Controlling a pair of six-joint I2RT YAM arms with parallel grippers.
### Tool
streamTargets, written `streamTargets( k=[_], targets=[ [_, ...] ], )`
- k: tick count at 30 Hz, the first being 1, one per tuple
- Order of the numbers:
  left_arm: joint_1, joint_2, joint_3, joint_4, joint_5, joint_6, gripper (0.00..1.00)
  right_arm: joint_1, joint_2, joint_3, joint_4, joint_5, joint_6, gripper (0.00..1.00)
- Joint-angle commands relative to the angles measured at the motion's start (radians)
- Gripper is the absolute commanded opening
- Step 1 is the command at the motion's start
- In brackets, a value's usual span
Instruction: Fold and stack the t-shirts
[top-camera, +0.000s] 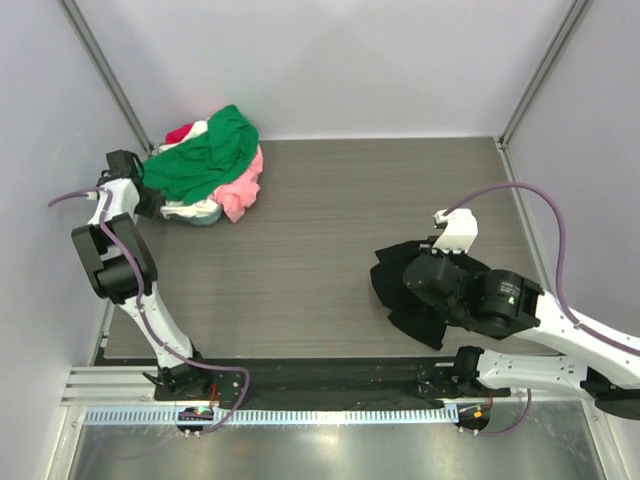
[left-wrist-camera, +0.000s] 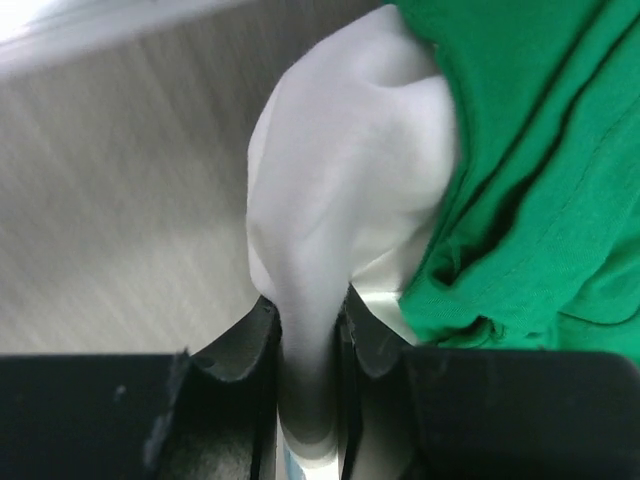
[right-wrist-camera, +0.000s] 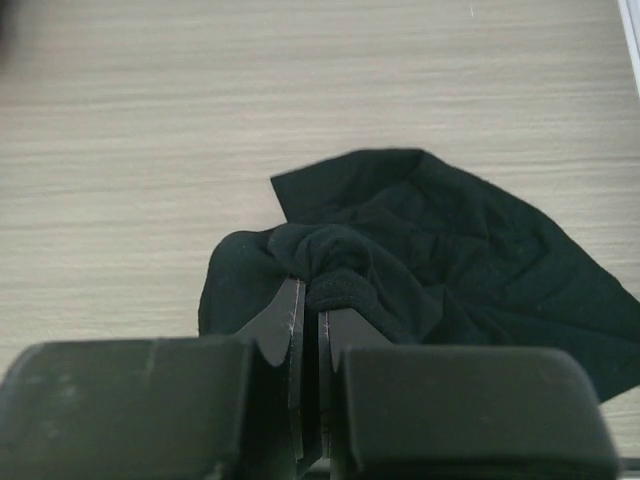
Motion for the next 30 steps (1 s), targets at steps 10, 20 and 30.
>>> streamTargets(
  k=[10,20,30],
  targets=[
    [0.051,0.011,0.170,-0.058,0.159,-0.037,0.90,-0.071,0.218,0.160,0.159,-0.053,-0.145,0.01],
    [0.094,-0.596,-0.287,-0.050,0.247,0.061,0.93,-0.214,0.751,1.232,0.207,-0.554,-0.626,0.01],
    [0.098,-0.853,-0.327,-0.156,0.447,0.122,0.88,-0.231,0.285,0.709,0.430,-0.097,-0.645,0.01]
  ],
)
